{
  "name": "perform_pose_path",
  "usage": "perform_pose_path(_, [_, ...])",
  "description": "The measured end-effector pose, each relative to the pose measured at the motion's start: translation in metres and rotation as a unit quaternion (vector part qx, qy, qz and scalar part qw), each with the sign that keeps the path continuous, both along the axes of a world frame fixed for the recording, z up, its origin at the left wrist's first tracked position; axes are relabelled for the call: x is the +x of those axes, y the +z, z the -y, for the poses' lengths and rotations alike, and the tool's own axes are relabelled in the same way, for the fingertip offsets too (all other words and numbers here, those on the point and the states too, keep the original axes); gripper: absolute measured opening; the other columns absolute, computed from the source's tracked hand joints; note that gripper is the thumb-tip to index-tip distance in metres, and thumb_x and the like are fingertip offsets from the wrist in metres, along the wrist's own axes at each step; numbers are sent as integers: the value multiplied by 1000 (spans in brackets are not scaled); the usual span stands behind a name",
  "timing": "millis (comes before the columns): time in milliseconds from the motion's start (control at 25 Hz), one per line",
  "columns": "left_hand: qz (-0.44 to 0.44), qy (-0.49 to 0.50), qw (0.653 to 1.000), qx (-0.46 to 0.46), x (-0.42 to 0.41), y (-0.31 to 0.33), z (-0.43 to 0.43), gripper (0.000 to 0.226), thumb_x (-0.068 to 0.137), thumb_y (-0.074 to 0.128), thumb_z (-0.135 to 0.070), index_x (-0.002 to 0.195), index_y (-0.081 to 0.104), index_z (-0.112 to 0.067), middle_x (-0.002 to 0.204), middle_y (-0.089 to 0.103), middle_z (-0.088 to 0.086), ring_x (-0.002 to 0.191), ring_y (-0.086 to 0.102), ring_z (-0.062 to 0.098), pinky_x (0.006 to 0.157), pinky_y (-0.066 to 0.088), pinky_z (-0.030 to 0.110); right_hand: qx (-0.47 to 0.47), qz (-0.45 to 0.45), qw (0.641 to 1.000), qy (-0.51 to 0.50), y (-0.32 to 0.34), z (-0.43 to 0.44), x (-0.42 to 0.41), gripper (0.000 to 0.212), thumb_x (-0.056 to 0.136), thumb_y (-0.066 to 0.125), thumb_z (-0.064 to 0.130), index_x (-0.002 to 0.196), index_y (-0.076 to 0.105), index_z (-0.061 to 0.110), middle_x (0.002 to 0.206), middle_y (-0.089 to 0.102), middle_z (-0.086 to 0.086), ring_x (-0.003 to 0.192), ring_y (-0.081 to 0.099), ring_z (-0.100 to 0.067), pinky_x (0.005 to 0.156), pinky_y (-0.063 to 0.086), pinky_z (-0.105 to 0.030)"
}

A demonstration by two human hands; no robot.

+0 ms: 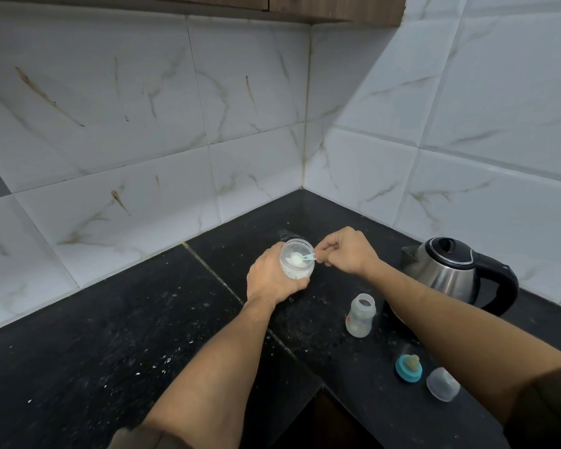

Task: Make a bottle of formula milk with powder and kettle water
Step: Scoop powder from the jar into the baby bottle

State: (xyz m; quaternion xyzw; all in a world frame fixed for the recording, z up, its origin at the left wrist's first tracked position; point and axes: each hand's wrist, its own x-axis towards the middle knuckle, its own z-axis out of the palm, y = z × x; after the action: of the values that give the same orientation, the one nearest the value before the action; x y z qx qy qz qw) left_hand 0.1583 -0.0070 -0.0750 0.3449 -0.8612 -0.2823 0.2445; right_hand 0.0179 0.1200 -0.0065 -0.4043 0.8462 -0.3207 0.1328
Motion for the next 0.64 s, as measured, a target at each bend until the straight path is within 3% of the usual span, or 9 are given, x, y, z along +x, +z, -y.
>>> perform_pose_path(160, [26, -1, 999, 34, 6, -7, -2, 78, 51, 83, -63, 122, 58, -42, 107, 69, -19, 99, 67, 10, 84, 52, 29, -39, 187, 981, -43, -3, -3, -4, 10, 86, 76, -2, 82, 83, 4, 79, 81, -8, 81, 80, -23, 73, 64, -25])
perform_pose_path(240, [44, 3, 998, 47, 10, -13, -3, 84, 50, 83, -64, 127, 58, -39, 107, 70, -17, 100, 67, 12, 84, 51, 29, -37, 247, 966, -70, -6, -6, -5, 8, 88, 76, -1, 85, 82, 4, 82, 82, -11, 71, 80, -17, 52, 53, -17])
perform_pose_path(280, [52, 4, 997, 53, 12, -16, -4, 86, 50, 83, -65, 128, 58, -37, 106, 70, -17, 100, 67, 13, 85, 52, 30, -25, 261, 962, -81, -8, -8, -5, 7, 89, 76, 3, 88, 82, 6, 83, 82, -8, 69, 79, -13, 50, 47, -17])
perform_pose_path(440, [84, 1, 992, 99, 17, -34, -13, 89, 51, 87, -62, 131, 57, -35, 109, 69, -15, 104, 66, 15, 92, 56, 37, 4, 312, 945, -103, -17, -16, -8, 8, 93, 75, 15, 97, 82, 15, 87, 83, 1, 81, 80, -10, 74, 50, -27])
perform_pose_path(640, [100, -8, 983, 153, 20, -54, -17, 90, 53, 90, -57, 132, 59, -31, 114, 69, -7, 112, 64, 21, 97, 54, 41, -2, 326, 937, -124, -24, -33, -16, 7, 94, 75, 13, 97, 81, 12, 86, 83, -2, 75, 79, -10, 64, 47, -23])
